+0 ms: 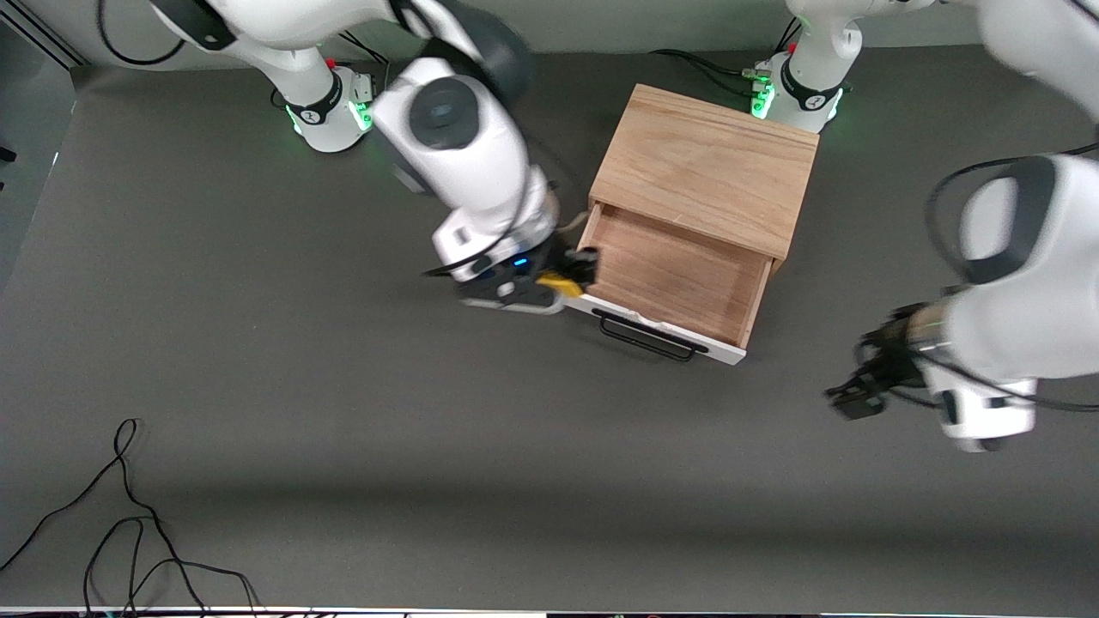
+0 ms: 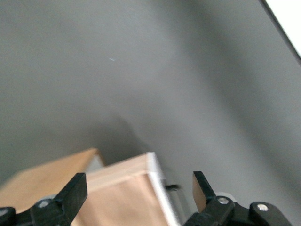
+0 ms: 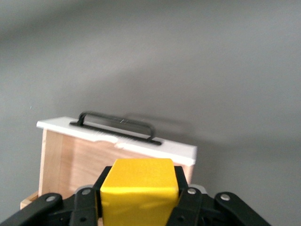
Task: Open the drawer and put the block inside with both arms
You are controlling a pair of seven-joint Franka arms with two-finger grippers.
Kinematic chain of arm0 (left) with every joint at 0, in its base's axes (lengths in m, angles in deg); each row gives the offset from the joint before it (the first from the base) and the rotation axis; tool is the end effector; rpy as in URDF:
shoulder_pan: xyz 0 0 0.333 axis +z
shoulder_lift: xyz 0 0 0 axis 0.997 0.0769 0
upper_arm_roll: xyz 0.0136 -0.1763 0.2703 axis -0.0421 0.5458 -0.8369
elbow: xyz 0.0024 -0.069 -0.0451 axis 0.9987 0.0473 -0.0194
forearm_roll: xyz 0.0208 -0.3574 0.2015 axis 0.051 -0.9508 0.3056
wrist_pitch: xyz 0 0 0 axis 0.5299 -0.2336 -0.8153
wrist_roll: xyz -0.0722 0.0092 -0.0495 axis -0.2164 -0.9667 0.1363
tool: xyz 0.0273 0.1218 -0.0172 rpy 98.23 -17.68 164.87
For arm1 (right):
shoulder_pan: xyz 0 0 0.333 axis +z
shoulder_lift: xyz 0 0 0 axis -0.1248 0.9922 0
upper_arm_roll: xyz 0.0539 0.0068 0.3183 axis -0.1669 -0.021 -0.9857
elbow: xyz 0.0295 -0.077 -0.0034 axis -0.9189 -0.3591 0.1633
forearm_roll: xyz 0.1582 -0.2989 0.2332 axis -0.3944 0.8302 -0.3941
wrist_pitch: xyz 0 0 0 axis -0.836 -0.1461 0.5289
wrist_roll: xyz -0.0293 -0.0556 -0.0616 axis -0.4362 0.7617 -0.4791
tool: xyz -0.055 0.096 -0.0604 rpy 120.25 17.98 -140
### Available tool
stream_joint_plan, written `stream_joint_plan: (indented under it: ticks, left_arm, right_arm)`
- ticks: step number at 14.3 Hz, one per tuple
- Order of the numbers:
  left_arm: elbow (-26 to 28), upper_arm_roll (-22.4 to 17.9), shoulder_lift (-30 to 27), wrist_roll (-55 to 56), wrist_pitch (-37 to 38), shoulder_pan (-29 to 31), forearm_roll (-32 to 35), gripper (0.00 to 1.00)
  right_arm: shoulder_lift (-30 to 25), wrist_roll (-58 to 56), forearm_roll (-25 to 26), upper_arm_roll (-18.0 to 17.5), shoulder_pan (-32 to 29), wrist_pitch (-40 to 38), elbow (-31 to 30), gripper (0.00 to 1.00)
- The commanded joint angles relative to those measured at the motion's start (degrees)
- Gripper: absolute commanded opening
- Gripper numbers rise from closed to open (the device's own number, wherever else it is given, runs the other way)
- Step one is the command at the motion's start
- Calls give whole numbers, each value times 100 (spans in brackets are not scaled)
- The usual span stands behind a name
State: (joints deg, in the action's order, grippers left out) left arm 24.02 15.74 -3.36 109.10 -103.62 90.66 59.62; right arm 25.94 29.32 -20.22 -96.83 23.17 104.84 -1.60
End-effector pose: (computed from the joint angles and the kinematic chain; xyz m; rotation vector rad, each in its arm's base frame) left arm 0.6995 -0.0972 0.5100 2.8503 1.2021 -0.2439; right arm 0.5462 0.5455 0.4612 -2.8726 0.3571 -0.0252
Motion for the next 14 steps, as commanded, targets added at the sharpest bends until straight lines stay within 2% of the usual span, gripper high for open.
stream_joint_plan:
  ticks: [1, 2, 6, 12, 14]
  left_arm:
    - [224, 42, -363, -1632, 488, 598, -127, 100]
    - [355, 42, -468, -2116, 506, 792, -127, 100]
    - [1435, 16, -1372, -4017, 428, 1294, -101, 100]
    - [2938, 16, -2673, -4940, -143, 1233, 4, 100]
    - [3081, 25, -2816, -5012, -197, 1224, 39, 100]
  right_arm:
    - [409, 571, 357, 25, 542, 288, 188, 28]
    - [532, 651, 358, 25, 656, 419, 180, 28]
    - [884, 854, 366, 34, 833, 526, 136, 28]
    - [1429, 1416, 323, 51, 886, 544, 144, 28]
    - [1535, 1522, 323, 51, 886, 544, 135, 34]
